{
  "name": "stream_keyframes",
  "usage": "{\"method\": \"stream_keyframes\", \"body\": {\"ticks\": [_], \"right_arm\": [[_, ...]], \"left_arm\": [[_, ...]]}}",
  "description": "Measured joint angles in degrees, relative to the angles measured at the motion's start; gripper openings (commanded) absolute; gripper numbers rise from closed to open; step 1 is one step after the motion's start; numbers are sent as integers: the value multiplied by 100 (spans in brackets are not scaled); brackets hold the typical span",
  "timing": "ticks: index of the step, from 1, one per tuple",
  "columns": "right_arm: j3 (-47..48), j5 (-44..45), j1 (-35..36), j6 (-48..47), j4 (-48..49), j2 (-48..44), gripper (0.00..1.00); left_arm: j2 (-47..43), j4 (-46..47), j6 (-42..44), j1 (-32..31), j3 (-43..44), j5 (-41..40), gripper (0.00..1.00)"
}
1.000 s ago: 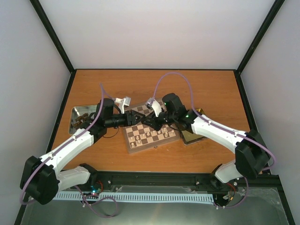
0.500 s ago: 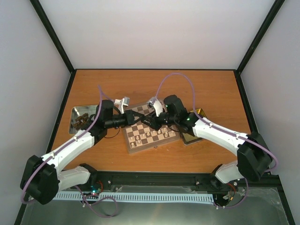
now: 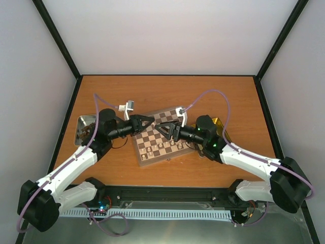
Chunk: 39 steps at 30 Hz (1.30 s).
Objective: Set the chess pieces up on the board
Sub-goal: Place the chess piece on the chessboard.
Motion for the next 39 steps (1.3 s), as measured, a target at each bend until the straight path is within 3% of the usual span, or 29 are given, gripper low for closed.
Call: {"method": "stream_keyframes", "body": {"ticks": [10,21,25,29,32,39], "right_arm": [[-188,219,96,1657,1436,46,50],[-157,295,138,2439,2013,402,14],[-149,389,160,2590,1993,407,7],[-94,658,157,2529,1377,262,6],[133,811,151,2247,332,125,6],[1812,1368,138,575,-3637,396,5]], "left_arm": [[-2,627,-1244,0,140,70,15],[17,986,-1746,0,140,105,16],[33,975,-1751,2,138,39,25],[15,612,-1351,-2,138,-116,53],[-81,-37,-826,-7,138,-516,65],[-734,-1895,861,-11,149,-2496,78]]}}
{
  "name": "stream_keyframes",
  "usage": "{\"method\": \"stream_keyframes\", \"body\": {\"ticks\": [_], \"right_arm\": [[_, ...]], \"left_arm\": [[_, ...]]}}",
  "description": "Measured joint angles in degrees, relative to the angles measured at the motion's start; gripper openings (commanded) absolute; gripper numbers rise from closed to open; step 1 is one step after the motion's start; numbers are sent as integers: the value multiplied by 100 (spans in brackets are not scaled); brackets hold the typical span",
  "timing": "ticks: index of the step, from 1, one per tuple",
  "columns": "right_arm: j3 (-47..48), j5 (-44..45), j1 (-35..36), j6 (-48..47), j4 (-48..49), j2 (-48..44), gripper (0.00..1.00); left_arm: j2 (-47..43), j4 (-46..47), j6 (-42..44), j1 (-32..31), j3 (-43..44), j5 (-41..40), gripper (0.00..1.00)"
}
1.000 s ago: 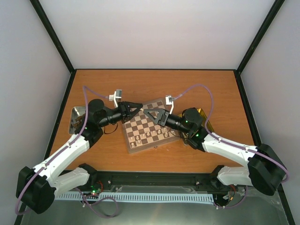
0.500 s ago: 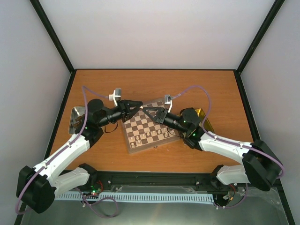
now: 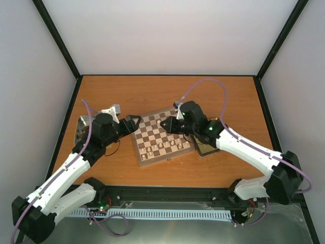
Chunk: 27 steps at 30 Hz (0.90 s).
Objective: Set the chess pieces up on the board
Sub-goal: Place the chess piece on the chessboard.
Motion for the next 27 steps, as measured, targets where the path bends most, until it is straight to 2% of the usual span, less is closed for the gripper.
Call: {"method": "stream_keyframes", "body": {"ticks": [5,11,16,21,27], "right_arm": [[1150,457,149,-1233,-2476,951,5],[2138,1032,776,-2011,-4478,2179,6],[2511,1281,964,-2312,-5152,2820,7],[2778,1432,962,-2520,-5416,3307,9],[3053,1528,964,-2684,-5473,3724,17]], "left_arm": [[-225,-951,1152,0,369,-1316,80],[-348,-1126,2044,0,686,-2343,81],[-315,-1191,2330,0,684,-2632,81],[-308,-1196,2441,0,669,-2708,81],[-308,-1198,2468,0,640,-2776,81]]}}
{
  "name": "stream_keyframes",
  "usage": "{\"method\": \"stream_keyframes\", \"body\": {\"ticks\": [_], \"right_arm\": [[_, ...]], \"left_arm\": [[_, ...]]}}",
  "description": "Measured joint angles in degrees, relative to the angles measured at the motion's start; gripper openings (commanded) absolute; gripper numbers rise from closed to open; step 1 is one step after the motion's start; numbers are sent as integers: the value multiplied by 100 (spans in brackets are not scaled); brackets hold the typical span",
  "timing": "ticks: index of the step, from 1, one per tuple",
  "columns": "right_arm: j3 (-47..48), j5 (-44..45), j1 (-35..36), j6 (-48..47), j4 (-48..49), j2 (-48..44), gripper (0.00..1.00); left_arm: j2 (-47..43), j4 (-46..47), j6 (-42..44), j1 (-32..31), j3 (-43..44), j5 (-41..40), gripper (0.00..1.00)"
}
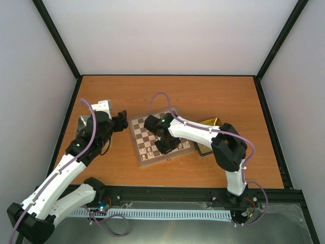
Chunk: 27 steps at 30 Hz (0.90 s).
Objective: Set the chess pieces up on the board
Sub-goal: Place the chess piece on the chessboard, then move the chess piece to the chessboard.
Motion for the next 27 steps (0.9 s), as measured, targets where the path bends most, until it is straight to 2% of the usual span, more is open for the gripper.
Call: {"method": "stream_keyframes", "body": {"ticks": [3,8,13,21,27], "right_arm": [[37,42,0,-28,2,94,21],[70,118,0,-22,-2,103,35],[13,164,-2,164,210,0,35],[-785,302,0,765,931,-660,34],[-1174,354,0,925,1320,-798,34]], "left_arm": [[0,0,4,0,0,-15,81],[0,0,7,0,0,-22,81],[-20,-4,0,0,-2,-52,81],[-544,72,-4,0,-225,-107,81],[-507,136,-37,0,-247,-59,81]]}}
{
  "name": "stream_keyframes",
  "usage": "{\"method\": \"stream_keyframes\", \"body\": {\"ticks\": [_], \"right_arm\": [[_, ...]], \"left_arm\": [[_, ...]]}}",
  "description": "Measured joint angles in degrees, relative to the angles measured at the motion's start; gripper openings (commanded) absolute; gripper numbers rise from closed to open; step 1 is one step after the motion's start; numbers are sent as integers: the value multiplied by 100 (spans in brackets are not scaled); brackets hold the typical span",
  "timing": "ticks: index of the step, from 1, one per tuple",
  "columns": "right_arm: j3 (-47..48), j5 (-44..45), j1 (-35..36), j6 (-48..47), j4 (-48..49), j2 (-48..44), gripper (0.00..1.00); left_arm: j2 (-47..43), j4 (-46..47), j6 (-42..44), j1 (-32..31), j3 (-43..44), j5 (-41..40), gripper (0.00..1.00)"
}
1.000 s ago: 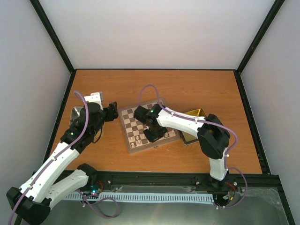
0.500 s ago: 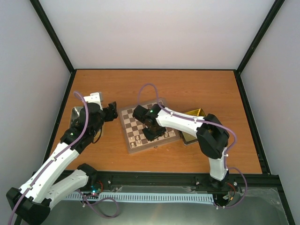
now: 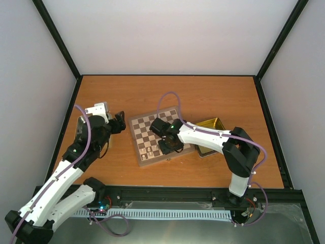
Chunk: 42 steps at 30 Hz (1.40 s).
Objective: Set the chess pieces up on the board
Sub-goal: Move the chess piece to the chessboard.
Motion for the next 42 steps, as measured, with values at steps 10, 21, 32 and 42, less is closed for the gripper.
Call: {"method": "stream_keyframes", "body": {"ticks": [10,21,32,42], "right_arm": [[-85,-11,0,70,431,4,14],[-85,-72,-2,63,535,13,11],[-83,-321,0,66,813,39,16],[-42,-363,0,105,870,55,26]], "left_arm": [[144,33,-57,0,-48,61,81],[205,39,-59,0,-48,127,80],[210,39,-61,0,-48,168,80],[210,39,-66,0,-48,168,80]]}}
